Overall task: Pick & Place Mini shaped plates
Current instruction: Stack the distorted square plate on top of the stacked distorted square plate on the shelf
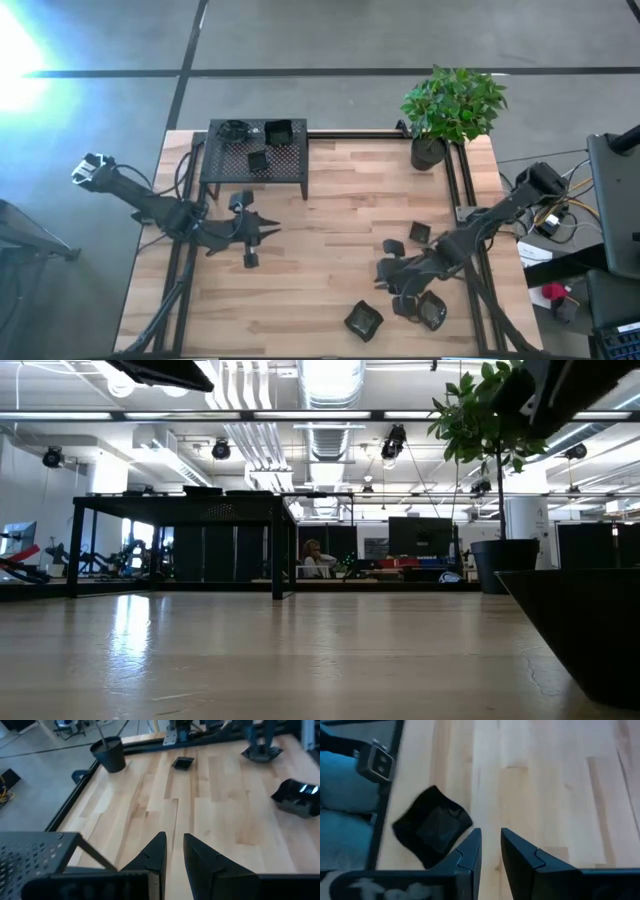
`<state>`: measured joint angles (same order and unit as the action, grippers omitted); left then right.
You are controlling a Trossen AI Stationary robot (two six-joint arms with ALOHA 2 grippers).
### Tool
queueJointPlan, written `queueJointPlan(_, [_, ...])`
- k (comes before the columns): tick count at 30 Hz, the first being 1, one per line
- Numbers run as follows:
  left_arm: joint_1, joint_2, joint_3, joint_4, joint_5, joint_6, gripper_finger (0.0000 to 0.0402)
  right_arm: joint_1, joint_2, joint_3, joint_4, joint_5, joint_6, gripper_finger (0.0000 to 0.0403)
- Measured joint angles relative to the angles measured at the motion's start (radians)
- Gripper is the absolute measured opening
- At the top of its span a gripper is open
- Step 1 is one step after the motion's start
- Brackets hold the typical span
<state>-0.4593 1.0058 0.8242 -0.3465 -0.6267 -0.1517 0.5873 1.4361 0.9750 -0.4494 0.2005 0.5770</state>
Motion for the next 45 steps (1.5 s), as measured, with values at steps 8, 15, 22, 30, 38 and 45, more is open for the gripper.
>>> queueJointPlan(8, [-0.043, 0.0, -0.012, 0.029, 0.0, 0.02, 0.0059, 0.044, 0.13, 0.012, 0.04, 0.007, -0.002, 0.0068])
queueJointPlan(15, [-0.07, 0.0, -0.012, 0.066, 0.001, 0.043, 0.0059, 0.081, 0.266, 0.097, 0.043, 0.008, 0.026, 0.0068])
queueJointPlan(22, [-0.071, 0.016, -0.032, 0.133, -0.003, 0.156, 0.0059, 0.085, 0.39, 0.2, 0.034, -0.049, 0.06, 0.0068])
queueJointPlan(30, [-0.072, 0.064, -0.052, 0.194, -0.003, 0.231, 0.0059, 0.082, 0.465, 0.315, -0.063, -0.077, 0.06, 0.0068])
queueJointPlan(38, [-0.072, 0.064, -0.052, 0.216, 0.0, 0.25, 0.0059, 0.084, 0.459, 0.404, -0.281, 0.035, 0.17, 0.0092])
queueJointPlan(45, [-0.072, 0.064, -0.052, 0.215, 0.0, 0.272, 0.0059, 0.085, 0.458, 0.407, -0.304, 0.035, 0.262, 0.0123])
